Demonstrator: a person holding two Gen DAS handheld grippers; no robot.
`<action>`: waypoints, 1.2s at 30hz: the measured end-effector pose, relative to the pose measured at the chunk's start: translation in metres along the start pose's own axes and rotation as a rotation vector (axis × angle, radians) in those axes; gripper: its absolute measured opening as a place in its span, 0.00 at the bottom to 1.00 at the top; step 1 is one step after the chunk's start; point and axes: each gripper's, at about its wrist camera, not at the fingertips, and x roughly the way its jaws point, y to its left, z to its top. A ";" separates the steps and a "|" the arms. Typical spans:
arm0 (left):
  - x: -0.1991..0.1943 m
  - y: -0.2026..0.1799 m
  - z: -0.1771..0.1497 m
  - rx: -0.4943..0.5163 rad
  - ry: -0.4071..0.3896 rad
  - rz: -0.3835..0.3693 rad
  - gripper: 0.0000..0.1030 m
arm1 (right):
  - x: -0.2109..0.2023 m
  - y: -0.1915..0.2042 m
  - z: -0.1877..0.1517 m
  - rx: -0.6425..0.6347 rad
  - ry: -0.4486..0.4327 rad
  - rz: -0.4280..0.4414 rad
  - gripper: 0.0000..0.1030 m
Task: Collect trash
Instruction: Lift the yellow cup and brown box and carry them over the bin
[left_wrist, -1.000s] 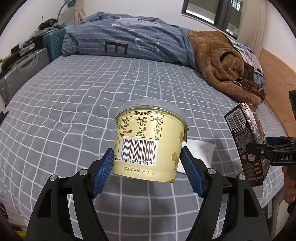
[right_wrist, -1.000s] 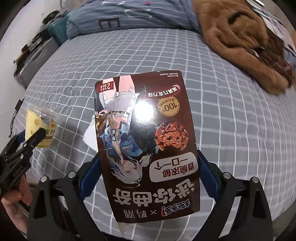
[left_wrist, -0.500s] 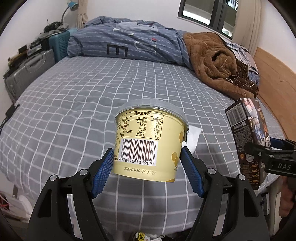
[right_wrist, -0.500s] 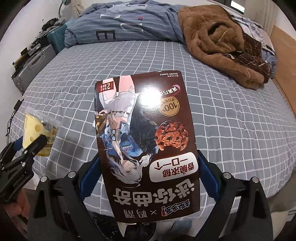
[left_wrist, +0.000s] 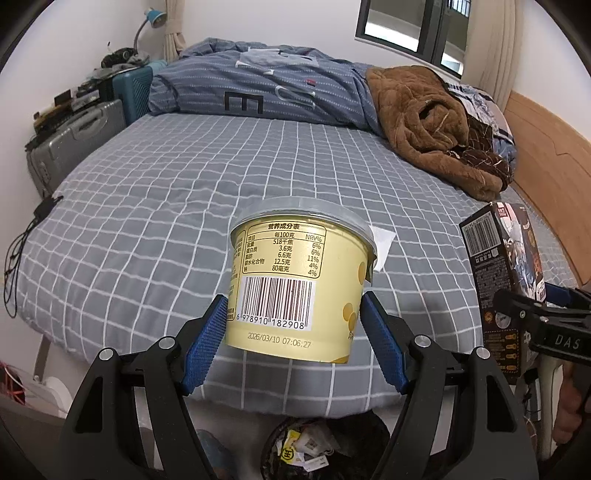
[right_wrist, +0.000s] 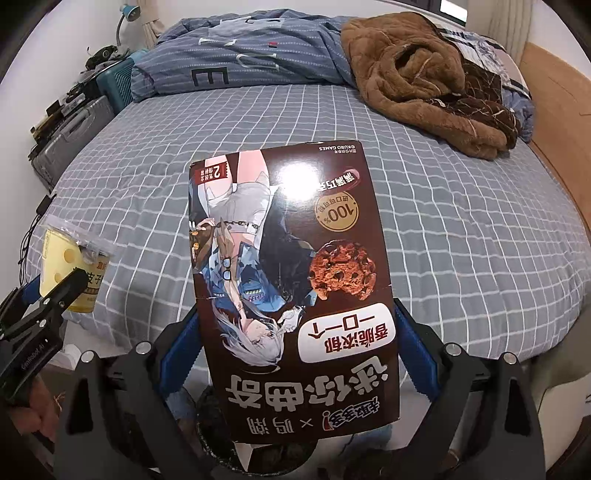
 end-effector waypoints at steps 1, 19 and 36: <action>-0.002 0.000 -0.003 0.000 0.000 -0.001 0.69 | -0.003 0.002 -0.006 -0.001 -0.003 -0.003 0.87; -0.056 -0.006 -0.060 0.002 0.007 -0.011 0.69 | -0.032 0.022 -0.082 -0.018 -0.021 0.006 0.87; -0.042 -0.015 -0.129 0.020 0.089 -0.018 0.69 | -0.005 0.030 -0.161 -0.050 0.097 0.035 0.87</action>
